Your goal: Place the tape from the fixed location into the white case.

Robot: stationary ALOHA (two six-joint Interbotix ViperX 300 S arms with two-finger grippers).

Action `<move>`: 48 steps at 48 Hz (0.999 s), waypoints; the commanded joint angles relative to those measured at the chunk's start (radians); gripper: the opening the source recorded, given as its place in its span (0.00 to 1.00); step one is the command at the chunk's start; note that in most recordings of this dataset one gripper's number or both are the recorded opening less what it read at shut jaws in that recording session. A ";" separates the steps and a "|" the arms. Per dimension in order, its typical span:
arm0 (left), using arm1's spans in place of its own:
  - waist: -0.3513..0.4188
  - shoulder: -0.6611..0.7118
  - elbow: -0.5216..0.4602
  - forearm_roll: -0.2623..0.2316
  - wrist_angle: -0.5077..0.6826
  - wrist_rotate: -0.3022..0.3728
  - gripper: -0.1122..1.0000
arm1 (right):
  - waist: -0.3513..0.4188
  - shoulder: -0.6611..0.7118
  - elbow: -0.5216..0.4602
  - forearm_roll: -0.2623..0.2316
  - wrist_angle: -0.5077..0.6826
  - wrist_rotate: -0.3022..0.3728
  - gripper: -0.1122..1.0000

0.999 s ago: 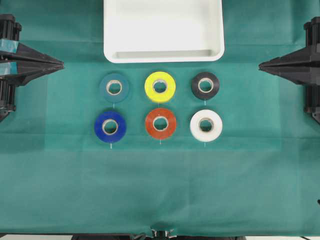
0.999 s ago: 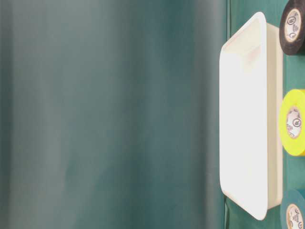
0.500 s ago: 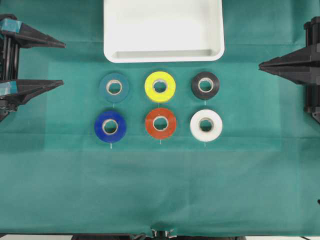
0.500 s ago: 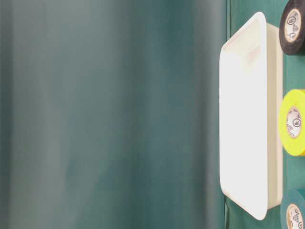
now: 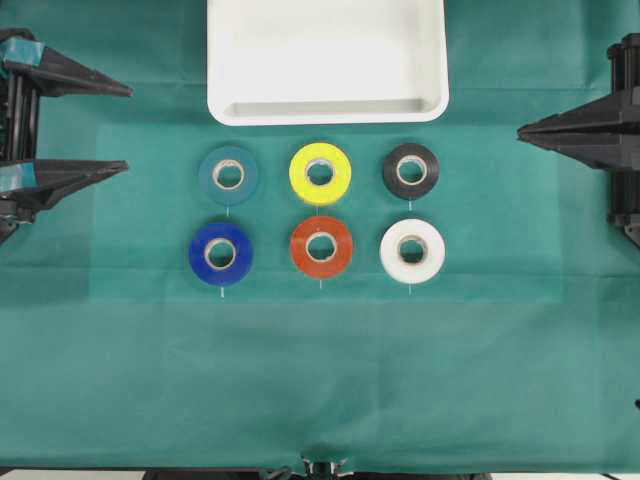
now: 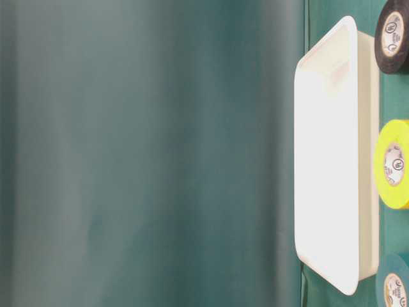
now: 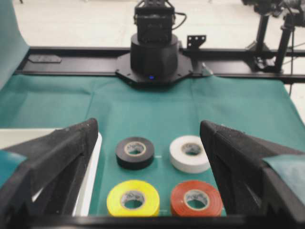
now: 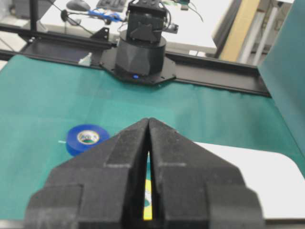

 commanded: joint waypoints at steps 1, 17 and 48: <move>0.003 0.017 -0.025 -0.002 -0.017 -0.002 0.96 | -0.002 0.008 -0.028 0.000 -0.006 -0.002 0.10; 0.028 0.075 -0.044 -0.002 -0.071 0.002 0.96 | -0.002 0.006 -0.028 0.000 -0.006 -0.002 0.10; 0.058 0.336 -0.198 -0.002 -0.115 0.006 0.96 | -0.002 0.011 -0.028 0.000 0.000 -0.002 0.10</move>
